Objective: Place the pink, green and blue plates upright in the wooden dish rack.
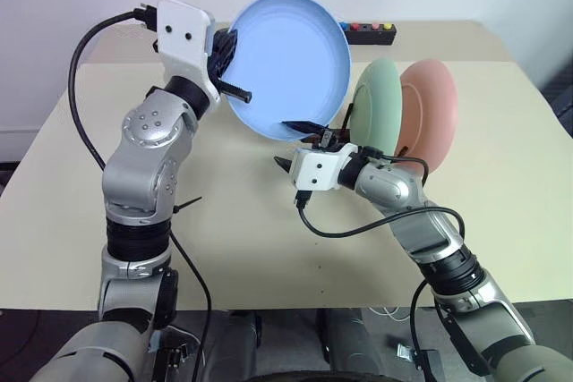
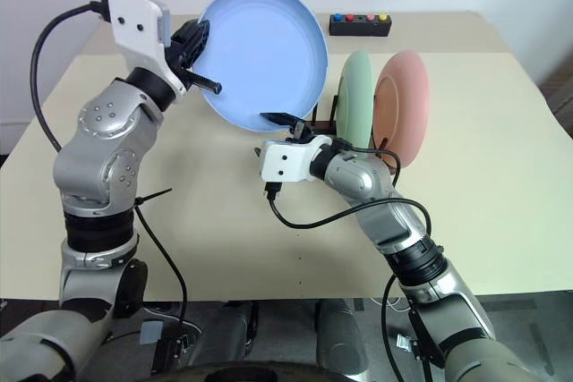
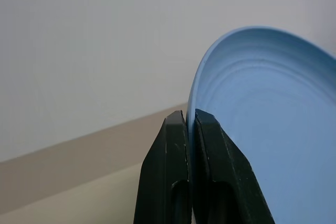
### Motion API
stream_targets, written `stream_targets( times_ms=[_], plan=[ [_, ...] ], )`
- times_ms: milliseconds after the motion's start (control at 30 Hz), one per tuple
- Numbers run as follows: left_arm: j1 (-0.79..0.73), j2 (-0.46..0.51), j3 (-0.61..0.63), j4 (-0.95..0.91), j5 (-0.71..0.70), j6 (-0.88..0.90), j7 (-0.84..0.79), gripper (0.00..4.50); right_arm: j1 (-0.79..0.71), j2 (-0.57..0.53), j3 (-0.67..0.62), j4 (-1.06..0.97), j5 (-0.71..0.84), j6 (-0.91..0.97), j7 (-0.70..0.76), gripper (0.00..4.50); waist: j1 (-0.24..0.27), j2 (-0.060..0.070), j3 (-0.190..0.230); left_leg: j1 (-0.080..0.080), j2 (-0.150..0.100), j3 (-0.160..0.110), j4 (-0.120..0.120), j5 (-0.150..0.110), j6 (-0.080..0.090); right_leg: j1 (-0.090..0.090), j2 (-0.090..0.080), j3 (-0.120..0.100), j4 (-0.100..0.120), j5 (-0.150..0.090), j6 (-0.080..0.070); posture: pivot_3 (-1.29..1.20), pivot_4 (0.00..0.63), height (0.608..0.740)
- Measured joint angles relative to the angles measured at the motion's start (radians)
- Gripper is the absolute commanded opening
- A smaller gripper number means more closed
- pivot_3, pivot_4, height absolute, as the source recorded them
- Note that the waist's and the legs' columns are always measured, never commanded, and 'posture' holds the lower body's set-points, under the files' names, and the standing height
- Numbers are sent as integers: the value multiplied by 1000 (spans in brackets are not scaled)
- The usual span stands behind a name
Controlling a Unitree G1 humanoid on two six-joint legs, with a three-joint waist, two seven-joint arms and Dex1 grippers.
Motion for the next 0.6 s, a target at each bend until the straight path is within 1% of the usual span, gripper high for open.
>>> stream_targets(
  times_ms=[367, 467, 533, 567, 600],
  plan=[
    [-12, -1, -6, -7, -16, 8, -23, 18, -11, -10, -1, 21, -61, -8, -39, 3370, 0, 0, 0, 0, 0, 0, 0, 0, 0, 0, 0, 0, 0, 0, 0, 0, 150, 740],
    [-12, -2, -10, -22, -22, 17, -25, 0, -19, -11, -4, 30, -68, -12, -46, 2532, -1, 0, 0, 0, 0, 0, 0, 0, 0, 0, 0, 0, 0, 0, 0, 0, 150, 740],
    [-12, -1, -10, -22, -22, 23, -25, 0, -20, -10, -4, 34, -68, -15, -51, 1611, -1, 0, 0, 0, 0, 0, 0, 0, 0, 0, 0, 0, 0, 0, 0, 0, 150, 740],
    [-12, -1, -10, -22, -22, 23, -25, 0, -21, -10, -4, 38, -69, -17, -53, 1010, -1, 0, 0, 0, 0, 0, 0, 0, 0, 0, 0, 0, 0, 0, 0, 0, 150, 740],
    [-12, -1, -10, -22, -22, 24, -25, 0, -22, -10, -4, 39, -69, -19, -54, 578, -1, 0, 0, 0, 0, 0, 0, 0, 0, 0, 0, 0, 0, 0, 0, 0, 150, 740]
  ],
)
